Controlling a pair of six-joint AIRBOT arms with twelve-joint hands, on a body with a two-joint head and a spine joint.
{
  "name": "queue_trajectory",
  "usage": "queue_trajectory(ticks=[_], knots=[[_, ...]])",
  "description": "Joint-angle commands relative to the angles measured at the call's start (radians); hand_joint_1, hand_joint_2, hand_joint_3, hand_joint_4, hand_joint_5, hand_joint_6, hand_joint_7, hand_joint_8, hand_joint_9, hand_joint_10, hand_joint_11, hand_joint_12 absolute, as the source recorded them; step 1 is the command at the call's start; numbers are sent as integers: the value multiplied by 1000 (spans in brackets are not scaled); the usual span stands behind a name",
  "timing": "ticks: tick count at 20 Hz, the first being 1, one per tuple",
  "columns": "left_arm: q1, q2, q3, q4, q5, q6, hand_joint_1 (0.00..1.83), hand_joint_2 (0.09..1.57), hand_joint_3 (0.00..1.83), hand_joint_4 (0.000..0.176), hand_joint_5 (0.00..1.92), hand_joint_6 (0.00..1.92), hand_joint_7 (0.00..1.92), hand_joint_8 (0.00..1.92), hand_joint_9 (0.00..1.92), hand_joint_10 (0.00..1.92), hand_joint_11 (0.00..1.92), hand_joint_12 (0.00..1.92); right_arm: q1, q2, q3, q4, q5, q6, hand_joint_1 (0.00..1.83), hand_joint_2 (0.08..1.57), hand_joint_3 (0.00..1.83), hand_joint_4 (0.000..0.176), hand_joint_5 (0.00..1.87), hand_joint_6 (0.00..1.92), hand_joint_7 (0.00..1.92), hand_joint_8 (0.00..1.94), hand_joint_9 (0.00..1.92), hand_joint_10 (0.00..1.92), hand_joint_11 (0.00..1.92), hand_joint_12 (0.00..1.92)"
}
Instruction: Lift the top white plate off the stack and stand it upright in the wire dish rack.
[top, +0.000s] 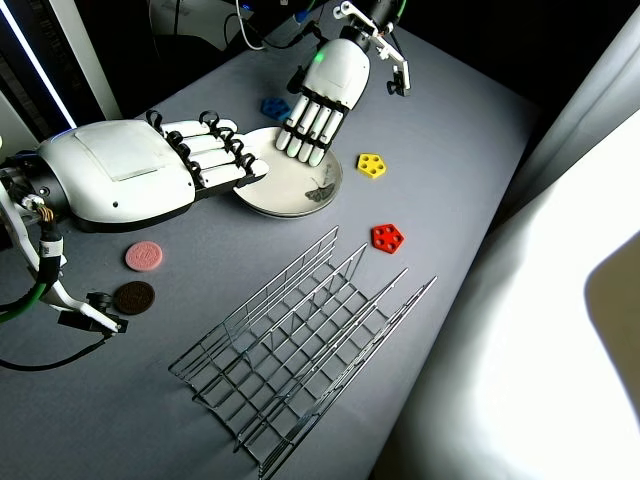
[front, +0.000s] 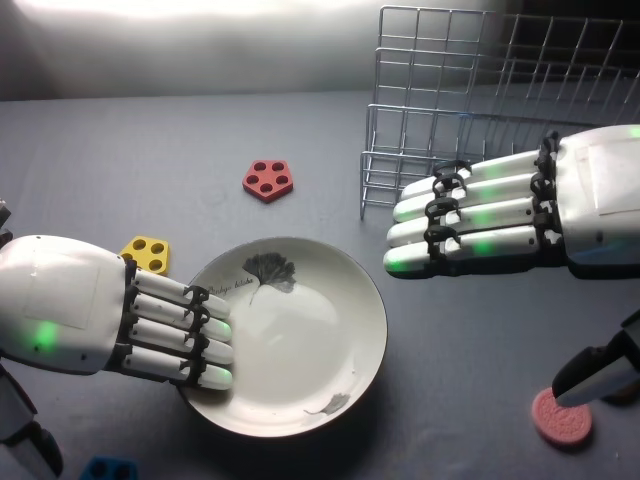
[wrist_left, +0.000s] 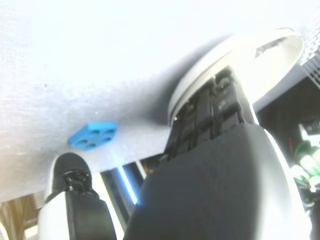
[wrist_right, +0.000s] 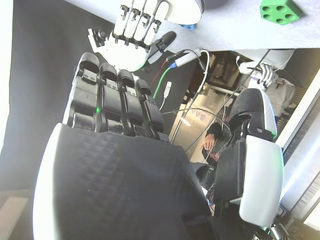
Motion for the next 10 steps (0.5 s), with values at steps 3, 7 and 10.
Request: queue_trajectory(ticks=[3,7,10], knots=[[-5,-7,-6,-9,-11,3,329,923,0,0,0,0,0,0,0,0,37,15,3,12,-1,66,74,-7,481,1006,4,0,0,0,0,0,12,4,62,18],[-5,-16,-7,-10,8,2,331,918,0,0,0,0,0,0,0,0,36,14,3,2,7,61,74,-25,558,1005,0,0,0,0,0,0,0,0,20,1],[-22,-31,-10,-44,19,-2,334,924,0,0,0,0,0,0,0,0,24,9,-1,-8,16,54,74,-25,516,1015,3,0,0,0,0,0,0,0,32,6]])
